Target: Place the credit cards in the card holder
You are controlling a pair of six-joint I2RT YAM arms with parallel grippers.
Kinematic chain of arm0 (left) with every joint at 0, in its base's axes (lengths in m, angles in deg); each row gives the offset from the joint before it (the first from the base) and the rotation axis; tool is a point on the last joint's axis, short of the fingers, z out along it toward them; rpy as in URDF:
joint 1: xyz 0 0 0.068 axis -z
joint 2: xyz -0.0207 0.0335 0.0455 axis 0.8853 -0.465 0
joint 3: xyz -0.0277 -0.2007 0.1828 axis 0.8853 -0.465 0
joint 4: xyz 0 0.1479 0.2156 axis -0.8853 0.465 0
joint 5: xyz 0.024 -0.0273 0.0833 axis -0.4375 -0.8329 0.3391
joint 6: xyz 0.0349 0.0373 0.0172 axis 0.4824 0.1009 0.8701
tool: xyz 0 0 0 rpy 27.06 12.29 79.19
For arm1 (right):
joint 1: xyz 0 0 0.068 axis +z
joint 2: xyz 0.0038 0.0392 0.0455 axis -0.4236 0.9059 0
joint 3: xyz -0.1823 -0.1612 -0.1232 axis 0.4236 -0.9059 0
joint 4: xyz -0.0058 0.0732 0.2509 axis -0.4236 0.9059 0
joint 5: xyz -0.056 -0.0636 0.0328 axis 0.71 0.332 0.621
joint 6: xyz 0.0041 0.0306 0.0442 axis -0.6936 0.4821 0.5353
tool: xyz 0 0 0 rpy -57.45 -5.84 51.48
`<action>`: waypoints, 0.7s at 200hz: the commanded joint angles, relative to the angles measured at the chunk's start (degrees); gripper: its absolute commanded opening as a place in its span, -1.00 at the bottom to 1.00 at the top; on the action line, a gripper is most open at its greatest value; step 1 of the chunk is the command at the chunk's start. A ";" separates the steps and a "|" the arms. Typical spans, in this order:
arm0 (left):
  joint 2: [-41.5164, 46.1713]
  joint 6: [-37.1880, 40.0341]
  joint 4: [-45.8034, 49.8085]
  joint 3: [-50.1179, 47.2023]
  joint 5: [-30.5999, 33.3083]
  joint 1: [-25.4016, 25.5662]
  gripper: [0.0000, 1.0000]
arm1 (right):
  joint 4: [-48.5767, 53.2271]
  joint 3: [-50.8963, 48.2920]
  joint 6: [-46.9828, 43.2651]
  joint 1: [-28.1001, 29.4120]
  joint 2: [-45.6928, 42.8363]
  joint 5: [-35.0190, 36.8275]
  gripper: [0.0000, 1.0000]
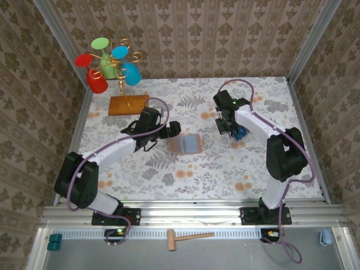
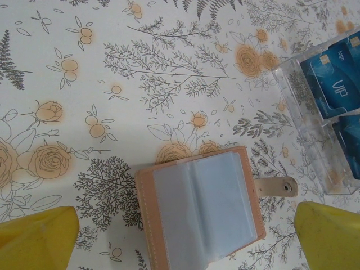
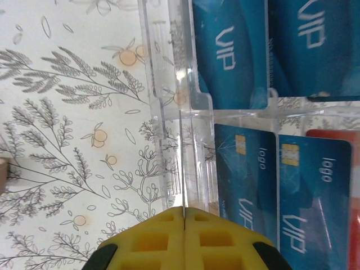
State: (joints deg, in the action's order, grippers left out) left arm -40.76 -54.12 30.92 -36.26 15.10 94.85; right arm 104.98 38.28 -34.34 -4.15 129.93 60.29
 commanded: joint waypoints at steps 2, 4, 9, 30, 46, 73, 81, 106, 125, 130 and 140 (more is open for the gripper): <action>-0.09 1.78 1.86 1.55 -0.10 -0.64 0.99 | 2.86 2.30 -0.30 0.19 -4.00 0.52 -1.00; -0.07 1.89 2.04 1.61 -0.02 -0.65 0.99 | 2.92 2.35 -0.23 0.23 -4.32 0.30 -1.00; 0.13 2.21 2.60 1.80 0.31 -0.65 0.99 | 2.90 2.54 0.18 0.25 -5.23 -0.46 -1.00; 0.21 4.63 7.07 3.43 2.45 -0.59 0.98 | 1.94 2.83 2.46 0.28 -8.33 -4.87 -1.00; 0.21 7.31 11.16 4.49 4.84 -0.24 0.97 | -0.21 2.02 5.50 0.28 -10.47 -9.73 -1.00; 0.01 11.46 16.26 5.44 9.17 1.67 0.91 | -7.90 -2.59 13.54 0.28 -13.33 -19.16 -1.00; -0.38 12.34 17.20 5.60 10.40 2.42 0.89 | -11.55 -4.76 16.82 0.28 -13.90 -22.47 -1.00; -2.35 13.51 18.44 6.01 13.67 4.40 0.86 | -25.75 -12.59 26.70 0.61 -15.00 -30.57 -1.00; -4.36 13.80 17.88 6.11 15.03 4.97 0.84 | -34.20 -17.19 32.40 1.62 -13.85 -33.05 -1.00; -4.89 14.04 17.74 6.24 15.23 5.10 0.84 | -35.77 -18.00 33.08 1.91 -13.35 -33.31 -1.00; -5.97 14.41 17.70 6.62 16.28 5.38 0.84 | -39.67 -20.03 34.74 2.37 -12.49 -34.07 -1.00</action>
State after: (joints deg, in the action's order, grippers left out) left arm -44.35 -42.25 46.63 -31.25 27.18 99.76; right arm 79.46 21.80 -8.85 -3.06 115.64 32.82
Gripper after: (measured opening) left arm 0.922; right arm 0.040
